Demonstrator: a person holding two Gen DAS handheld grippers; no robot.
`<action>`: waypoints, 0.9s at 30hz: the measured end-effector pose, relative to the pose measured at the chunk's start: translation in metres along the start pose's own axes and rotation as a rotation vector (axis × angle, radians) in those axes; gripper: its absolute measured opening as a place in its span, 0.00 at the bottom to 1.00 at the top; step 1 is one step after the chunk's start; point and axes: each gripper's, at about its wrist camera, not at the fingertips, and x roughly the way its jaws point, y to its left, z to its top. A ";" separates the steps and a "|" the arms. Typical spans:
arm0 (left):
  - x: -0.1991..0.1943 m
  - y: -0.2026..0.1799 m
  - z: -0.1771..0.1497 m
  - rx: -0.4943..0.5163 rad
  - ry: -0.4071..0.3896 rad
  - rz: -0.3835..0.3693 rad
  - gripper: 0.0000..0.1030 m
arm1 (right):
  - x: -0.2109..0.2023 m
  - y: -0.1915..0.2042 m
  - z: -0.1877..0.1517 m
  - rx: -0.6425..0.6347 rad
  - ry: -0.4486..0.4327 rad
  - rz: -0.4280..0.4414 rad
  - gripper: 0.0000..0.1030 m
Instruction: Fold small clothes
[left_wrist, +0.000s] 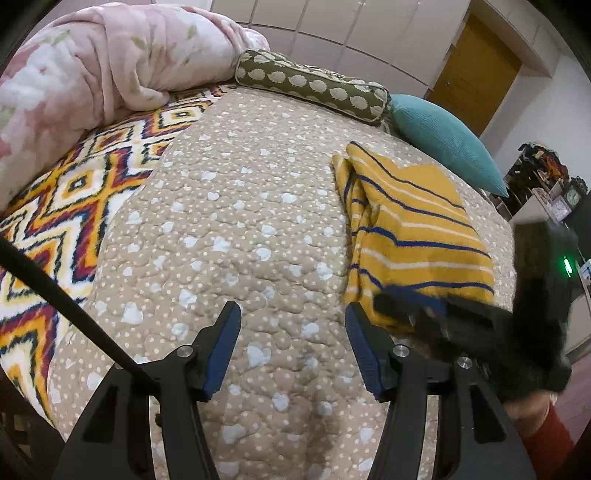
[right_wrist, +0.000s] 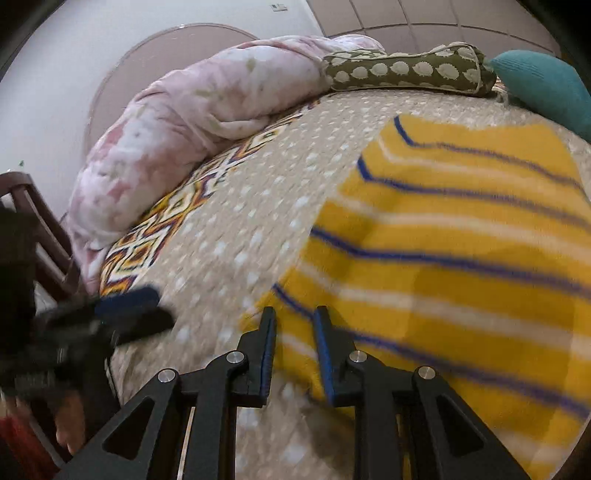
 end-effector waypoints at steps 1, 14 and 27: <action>0.000 -0.002 0.001 0.006 -0.001 -0.004 0.56 | -0.006 0.000 -0.006 0.004 -0.007 0.009 0.24; 0.065 -0.035 0.019 0.051 0.122 -0.146 0.56 | -0.145 -0.079 -0.081 0.203 -0.242 -0.226 0.61; 0.053 -0.050 0.019 0.081 0.161 -0.129 0.12 | -0.129 -0.104 -0.088 0.314 -0.234 -0.266 0.12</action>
